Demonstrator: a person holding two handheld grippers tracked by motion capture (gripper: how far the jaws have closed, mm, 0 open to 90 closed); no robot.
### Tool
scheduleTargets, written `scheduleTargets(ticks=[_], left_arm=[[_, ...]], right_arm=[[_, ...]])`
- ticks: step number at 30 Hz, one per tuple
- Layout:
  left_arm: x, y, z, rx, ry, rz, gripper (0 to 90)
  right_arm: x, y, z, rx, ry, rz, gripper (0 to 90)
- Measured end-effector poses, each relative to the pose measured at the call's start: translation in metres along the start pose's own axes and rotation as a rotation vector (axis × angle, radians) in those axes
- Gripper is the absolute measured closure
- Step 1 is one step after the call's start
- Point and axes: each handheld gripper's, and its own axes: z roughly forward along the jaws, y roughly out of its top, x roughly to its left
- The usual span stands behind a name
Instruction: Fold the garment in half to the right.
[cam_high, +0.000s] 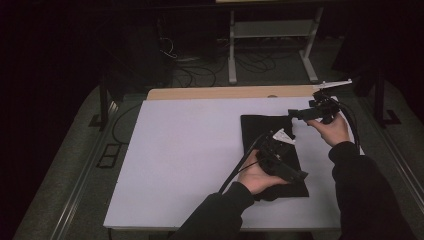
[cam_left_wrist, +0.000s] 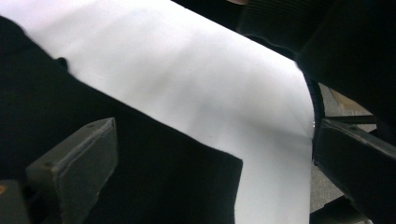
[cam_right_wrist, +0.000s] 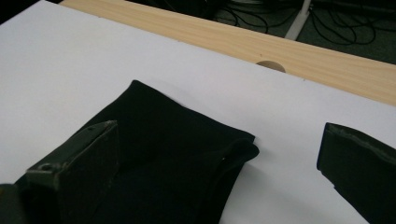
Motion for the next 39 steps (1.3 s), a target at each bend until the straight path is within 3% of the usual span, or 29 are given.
scheduleTargets(ticks=[7,16,22,39], left_arm=[[0.002,-0.001,-0.018,-0.004,0.025,0.021,0.0],[0.009,-0.006,-0.04,-0.031,0.055,0.015,0.0],[0.016,-0.012,-0.052,-0.019,0.072,0.032,0.0],[0.032,-0.034,-0.088,-0.037,0.125,-0.003,0.0]], right_arm=[[0.004,-0.007,-0.012,-0.002,0.016,-0.015,0.0],[0.009,-0.015,-0.028,-0.013,0.028,-0.029,0.0],[0.013,-0.018,-0.038,-0.014,0.024,-0.029,0.0],[0.031,-0.03,-0.058,-0.046,0.056,-0.091,0.0]])
